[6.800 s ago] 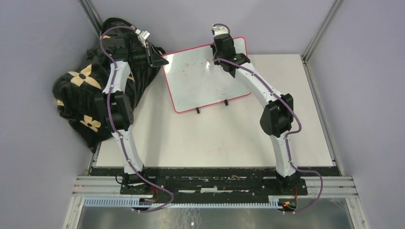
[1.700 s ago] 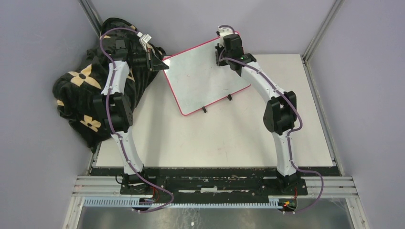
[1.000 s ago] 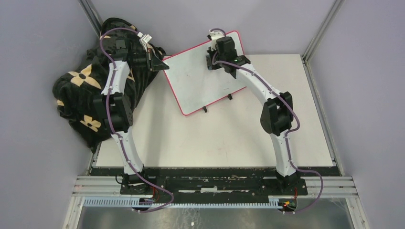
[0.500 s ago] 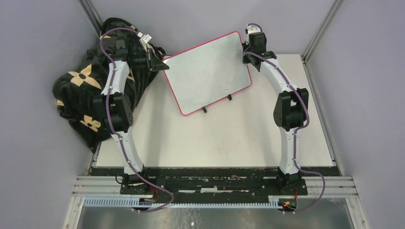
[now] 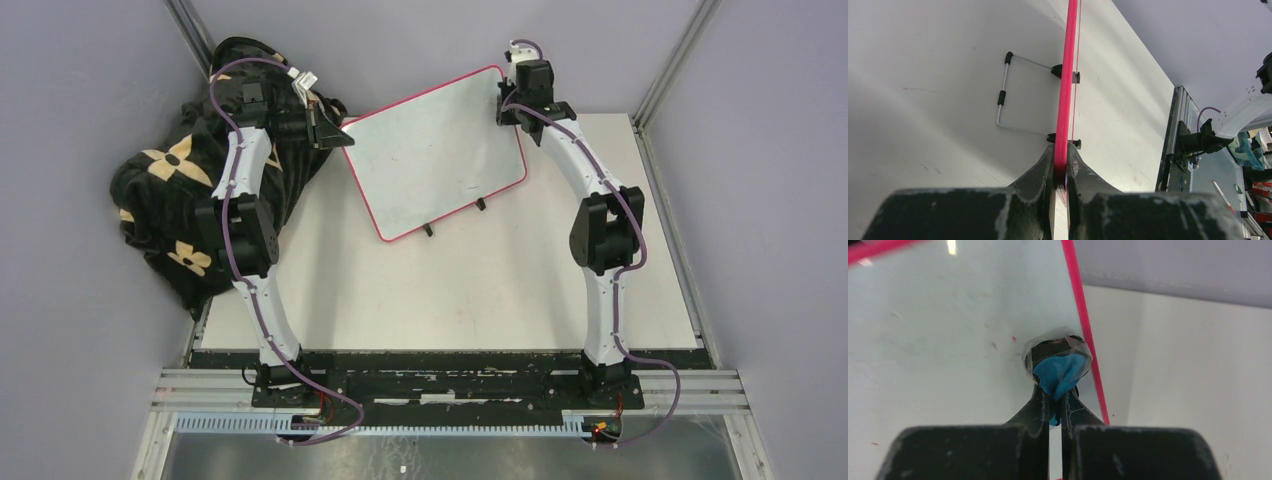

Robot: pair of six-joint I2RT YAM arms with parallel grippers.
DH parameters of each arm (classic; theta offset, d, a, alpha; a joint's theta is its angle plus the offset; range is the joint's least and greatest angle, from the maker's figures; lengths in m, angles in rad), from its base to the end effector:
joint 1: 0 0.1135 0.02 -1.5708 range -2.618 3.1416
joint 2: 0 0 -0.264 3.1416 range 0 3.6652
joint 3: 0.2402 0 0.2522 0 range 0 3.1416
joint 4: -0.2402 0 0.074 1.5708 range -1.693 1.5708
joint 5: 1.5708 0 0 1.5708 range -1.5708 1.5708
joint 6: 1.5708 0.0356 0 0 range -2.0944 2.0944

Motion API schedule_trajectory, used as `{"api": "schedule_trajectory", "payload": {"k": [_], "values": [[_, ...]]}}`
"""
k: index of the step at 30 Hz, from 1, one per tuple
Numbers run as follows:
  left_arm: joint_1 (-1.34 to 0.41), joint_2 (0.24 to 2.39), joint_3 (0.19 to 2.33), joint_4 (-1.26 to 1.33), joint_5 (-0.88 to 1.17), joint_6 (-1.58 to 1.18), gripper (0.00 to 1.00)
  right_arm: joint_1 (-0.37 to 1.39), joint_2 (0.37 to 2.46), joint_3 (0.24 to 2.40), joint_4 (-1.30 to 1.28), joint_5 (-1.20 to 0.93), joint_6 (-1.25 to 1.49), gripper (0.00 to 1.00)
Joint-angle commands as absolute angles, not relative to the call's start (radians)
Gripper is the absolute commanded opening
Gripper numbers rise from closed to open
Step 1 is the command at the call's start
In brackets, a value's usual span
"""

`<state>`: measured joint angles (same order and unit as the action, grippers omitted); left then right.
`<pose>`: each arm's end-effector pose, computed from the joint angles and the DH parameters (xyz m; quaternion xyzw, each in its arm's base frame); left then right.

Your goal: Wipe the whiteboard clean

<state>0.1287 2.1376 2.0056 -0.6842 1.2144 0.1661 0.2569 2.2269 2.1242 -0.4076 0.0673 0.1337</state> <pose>0.4721 0.0274 0.3005 0.2244 0.7594 -0.4803 0.3772 0.5098 0.1314 0.3038 -0.0361 0.8616 0.0696 0.5015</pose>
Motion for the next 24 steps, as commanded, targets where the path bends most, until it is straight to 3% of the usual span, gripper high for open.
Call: {"api": "schedule_trajectory", "payload": {"k": [1,12,24], "values": [[0.135,2.123,2.042,-0.667,1.177,0.230,0.03,0.287,2.246,2.278,-0.387,-0.010,0.167,0.01],[0.133,2.108,2.029,-0.668,1.178,0.229,0.03,0.366,2.325,2.360,-0.415,0.020,0.174,0.01],[0.133,2.114,2.046,-0.692,1.178,0.250,0.03,0.235,2.206,2.128,-0.373,0.106,0.161,0.01]]}}
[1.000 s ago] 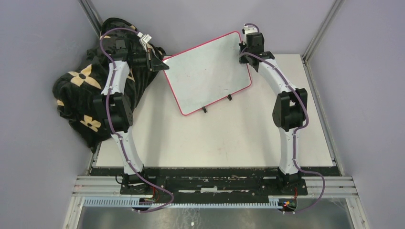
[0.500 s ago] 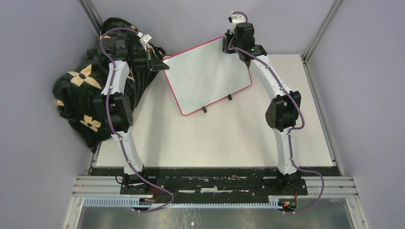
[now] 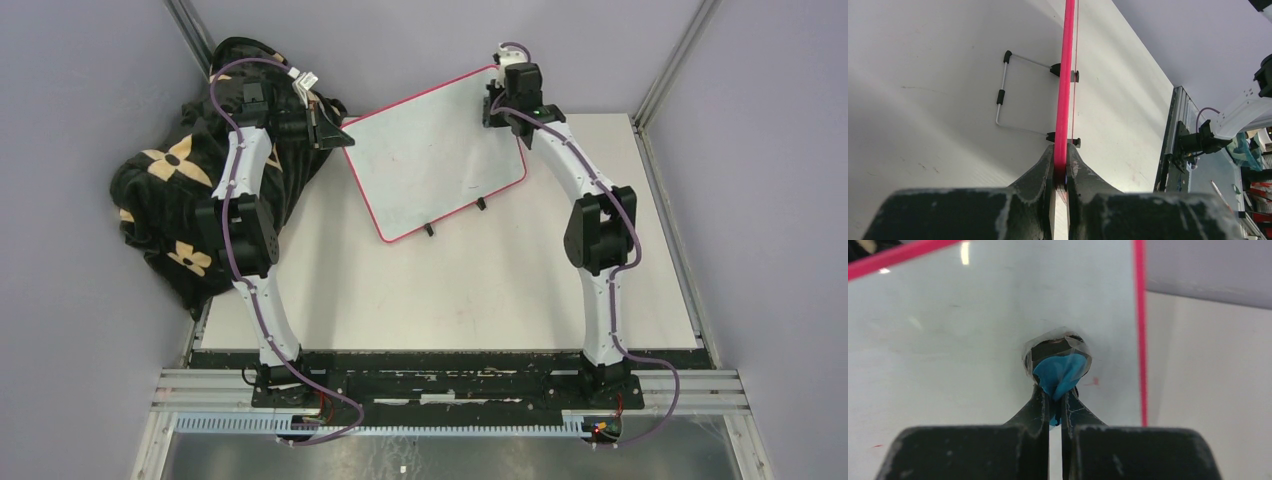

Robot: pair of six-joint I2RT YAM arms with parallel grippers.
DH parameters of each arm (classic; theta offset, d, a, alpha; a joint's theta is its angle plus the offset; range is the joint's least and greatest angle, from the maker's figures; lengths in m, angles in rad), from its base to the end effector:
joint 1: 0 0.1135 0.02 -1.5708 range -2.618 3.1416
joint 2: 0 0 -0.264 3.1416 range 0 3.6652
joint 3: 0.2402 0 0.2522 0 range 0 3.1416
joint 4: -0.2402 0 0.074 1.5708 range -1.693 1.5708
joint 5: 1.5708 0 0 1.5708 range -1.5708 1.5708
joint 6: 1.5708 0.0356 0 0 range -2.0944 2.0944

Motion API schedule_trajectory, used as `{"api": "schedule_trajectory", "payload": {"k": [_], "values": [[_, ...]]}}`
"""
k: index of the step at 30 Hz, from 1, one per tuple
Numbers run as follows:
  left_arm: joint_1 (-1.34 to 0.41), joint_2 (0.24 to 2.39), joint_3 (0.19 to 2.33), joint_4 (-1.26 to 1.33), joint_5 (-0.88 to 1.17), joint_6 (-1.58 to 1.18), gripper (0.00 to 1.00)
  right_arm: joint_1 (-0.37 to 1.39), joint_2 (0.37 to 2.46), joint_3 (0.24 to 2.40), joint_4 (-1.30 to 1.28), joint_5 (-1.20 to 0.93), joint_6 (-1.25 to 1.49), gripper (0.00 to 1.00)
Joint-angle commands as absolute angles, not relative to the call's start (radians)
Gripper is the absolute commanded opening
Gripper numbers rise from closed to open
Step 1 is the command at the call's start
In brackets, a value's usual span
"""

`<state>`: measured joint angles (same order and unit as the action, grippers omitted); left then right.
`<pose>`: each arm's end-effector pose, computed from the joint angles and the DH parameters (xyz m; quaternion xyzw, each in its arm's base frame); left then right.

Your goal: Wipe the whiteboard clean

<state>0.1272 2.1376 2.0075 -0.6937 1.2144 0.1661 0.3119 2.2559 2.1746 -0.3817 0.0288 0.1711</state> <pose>0.4716 0.0267 0.3005 0.2230 0.7604 -0.4817 0.3741 0.5087 0.1629 0.3089 -0.0523 0.8488 0.1139 0.5136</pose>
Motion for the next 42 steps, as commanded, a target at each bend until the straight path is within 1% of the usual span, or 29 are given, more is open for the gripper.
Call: {"api": "schedule_trajectory", "payload": {"k": [1,8,14,24,31,36,42], "values": [[0.132,2.115,2.046,-0.692,1.178,0.249,0.03,0.225,2.202,2.118,-0.373,0.106,0.159,0.01],[0.133,2.121,2.054,-0.692,1.177,0.246,0.03,0.194,2.203,2.105,-0.373,0.065,0.165,0.01],[0.133,2.126,2.061,-0.692,1.172,0.241,0.03,0.243,2.207,2.111,-0.371,0.024,0.165,0.01],[0.125,2.120,2.058,-0.692,1.166,0.242,0.03,0.398,2.182,2.078,-0.359,0.011,0.145,0.01],[0.124,2.113,2.055,-0.692,1.163,0.241,0.03,0.565,2.200,2.092,-0.368,-0.018,0.149,0.01],[0.122,2.108,2.050,-0.692,1.163,0.242,0.03,0.694,2.242,2.167,-0.393,-0.030,0.152,0.01],[0.122,2.099,2.039,-0.692,1.168,0.243,0.03,0.787,2.292,2.261,-0.414,-0.027,0.150,0.01]]}}
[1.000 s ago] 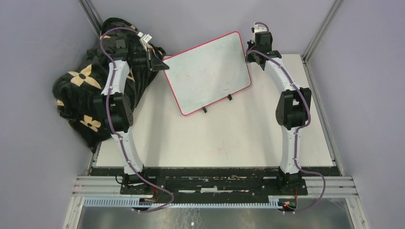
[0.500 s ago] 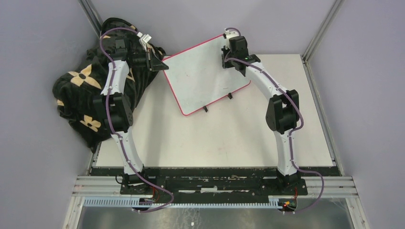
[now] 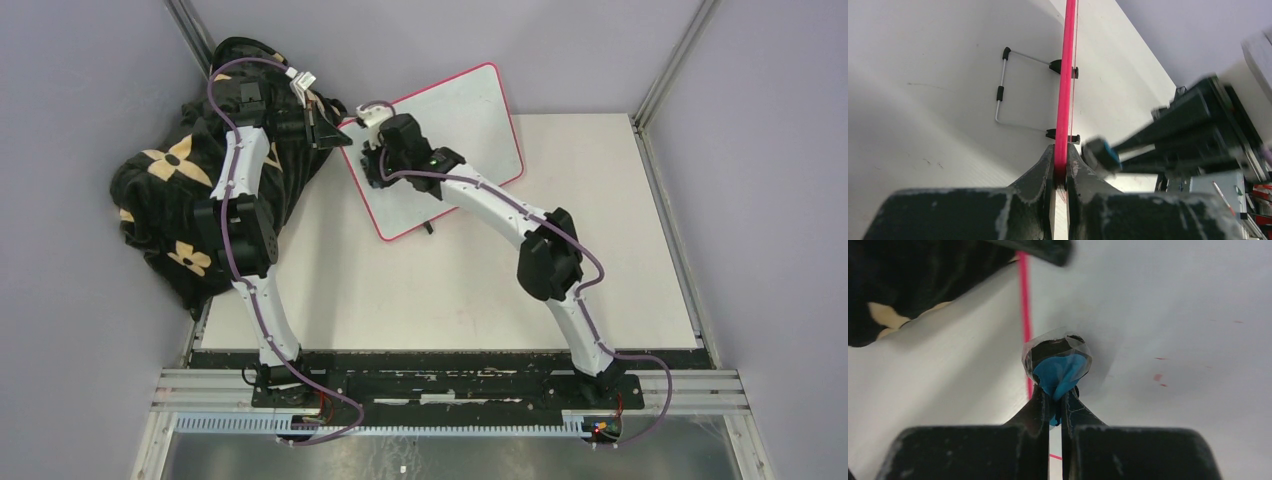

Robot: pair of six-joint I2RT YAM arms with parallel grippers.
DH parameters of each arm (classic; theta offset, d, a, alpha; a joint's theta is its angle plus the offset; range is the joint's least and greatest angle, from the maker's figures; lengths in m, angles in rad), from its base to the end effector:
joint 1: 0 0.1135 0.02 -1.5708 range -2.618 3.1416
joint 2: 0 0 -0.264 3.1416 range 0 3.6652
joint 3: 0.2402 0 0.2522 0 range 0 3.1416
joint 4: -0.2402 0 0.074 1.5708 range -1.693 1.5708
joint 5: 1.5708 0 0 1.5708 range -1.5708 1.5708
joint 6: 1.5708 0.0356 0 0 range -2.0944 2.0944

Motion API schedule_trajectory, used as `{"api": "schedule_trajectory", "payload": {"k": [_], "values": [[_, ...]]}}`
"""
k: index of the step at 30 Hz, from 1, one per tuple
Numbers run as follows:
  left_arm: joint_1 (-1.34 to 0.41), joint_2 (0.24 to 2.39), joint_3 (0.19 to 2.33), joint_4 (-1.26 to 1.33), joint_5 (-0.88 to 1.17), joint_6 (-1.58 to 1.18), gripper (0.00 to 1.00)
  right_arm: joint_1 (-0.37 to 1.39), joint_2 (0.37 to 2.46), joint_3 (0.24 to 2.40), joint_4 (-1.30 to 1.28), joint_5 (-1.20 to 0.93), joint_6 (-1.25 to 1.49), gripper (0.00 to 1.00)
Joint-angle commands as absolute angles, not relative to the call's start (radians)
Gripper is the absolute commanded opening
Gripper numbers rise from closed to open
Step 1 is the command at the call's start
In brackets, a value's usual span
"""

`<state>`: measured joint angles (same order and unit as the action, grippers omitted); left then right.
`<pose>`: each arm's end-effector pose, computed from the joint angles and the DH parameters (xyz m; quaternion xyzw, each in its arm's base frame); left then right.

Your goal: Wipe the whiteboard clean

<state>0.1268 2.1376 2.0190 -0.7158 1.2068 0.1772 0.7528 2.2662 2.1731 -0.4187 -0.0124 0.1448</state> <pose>0.4707 0.0265 0.3026 0.2235 0.7628 -0.4784 0.3731 0.3895 0.3655 0.2995 -0.2613 0.8225 0.2240 0.4528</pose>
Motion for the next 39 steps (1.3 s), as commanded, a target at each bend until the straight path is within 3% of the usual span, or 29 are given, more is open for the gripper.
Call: {"api": "schedule_trajectory", "payload": {"k": [1,15,30,39], "values": [[0.121,2.099,2.039,-0.692,1.169,0.243,0.03,0.794,2.299,2.272,-0.414,-0.018,0.150,0.01],[0.120,2.088,2.021,-0.692,1.178,0.254,0.03,0.743,2.336,2.308,-0.434,0.129,0.107,0.01],[0.121,2.094,2.028,-0.709,1.184,0.268,0.03,0.489,2.242,2.286,-0.449,0.184,0.074,0.01],[0.118,2.092,2.024,-0.709,1.181,0.268,0.03,0.570,2.226,2.289,-0.440,0.072,0.087,0.01]]}}
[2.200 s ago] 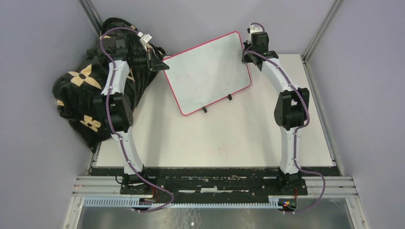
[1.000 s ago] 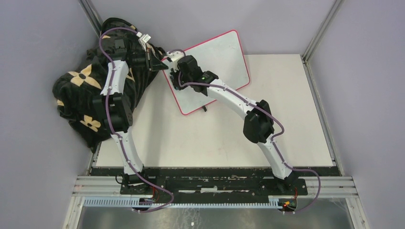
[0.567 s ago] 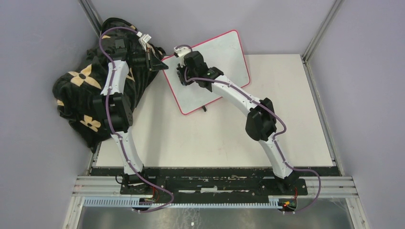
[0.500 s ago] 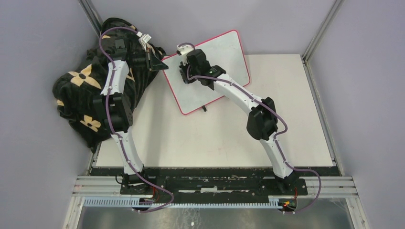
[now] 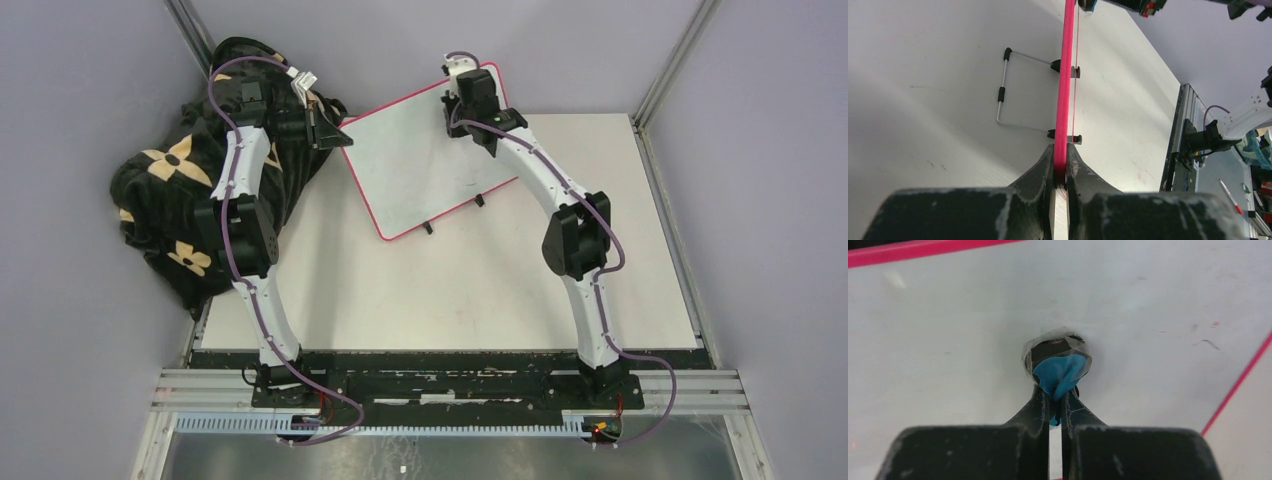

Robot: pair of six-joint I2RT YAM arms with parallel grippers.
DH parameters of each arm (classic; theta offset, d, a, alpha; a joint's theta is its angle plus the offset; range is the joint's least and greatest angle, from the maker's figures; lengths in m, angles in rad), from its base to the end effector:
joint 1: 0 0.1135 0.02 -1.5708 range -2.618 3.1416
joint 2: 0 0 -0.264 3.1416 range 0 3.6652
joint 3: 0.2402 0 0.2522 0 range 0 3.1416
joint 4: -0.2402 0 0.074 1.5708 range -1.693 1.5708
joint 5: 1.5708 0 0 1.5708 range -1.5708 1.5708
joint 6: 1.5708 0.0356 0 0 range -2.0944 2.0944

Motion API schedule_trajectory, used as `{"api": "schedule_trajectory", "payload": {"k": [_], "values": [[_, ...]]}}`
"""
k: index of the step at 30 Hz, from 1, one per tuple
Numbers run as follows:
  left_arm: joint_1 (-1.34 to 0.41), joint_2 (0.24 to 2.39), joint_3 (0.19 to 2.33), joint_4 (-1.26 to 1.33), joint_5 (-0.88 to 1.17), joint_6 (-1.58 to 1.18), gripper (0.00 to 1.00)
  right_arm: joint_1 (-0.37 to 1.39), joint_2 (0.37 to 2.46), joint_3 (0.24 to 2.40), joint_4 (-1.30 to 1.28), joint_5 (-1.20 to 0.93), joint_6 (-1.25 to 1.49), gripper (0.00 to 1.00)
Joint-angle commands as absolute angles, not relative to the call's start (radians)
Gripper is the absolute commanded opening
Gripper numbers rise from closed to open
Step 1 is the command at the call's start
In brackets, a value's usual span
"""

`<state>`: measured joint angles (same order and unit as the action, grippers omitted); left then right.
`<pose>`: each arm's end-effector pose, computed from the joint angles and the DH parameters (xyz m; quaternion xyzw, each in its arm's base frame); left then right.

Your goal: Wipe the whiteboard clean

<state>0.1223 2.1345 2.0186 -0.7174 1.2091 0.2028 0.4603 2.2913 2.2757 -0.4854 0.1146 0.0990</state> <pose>0.4701 0.0242 0.3038 0.2356 0.7586 -0.4752 0.3785 0.4820 0.2344 0.3155 -0.1256 0.8502 0.0931 0.5027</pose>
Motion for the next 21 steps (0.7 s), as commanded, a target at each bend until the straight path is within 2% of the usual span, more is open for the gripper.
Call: {"api": "schedule_trajectory", "payload": {"k": [1,9,21], "values": [[0.118,2.091,2.023,-0.709,1.178,0.268,0.03,0.592,2.225,2.291,-0.434,0.060,0.086,0.01],[0.116,2.092,2.020,-0.709,1.174,0.267,0.03,0.705,2.290,2.404,-0.434,0.035,0.098,0.01],[0.112,2.096,2.046,-0.768,1.161,0.318,0.03,0.607,2.396,2.425,-0.437,0.129,0.129,0.01]]}}
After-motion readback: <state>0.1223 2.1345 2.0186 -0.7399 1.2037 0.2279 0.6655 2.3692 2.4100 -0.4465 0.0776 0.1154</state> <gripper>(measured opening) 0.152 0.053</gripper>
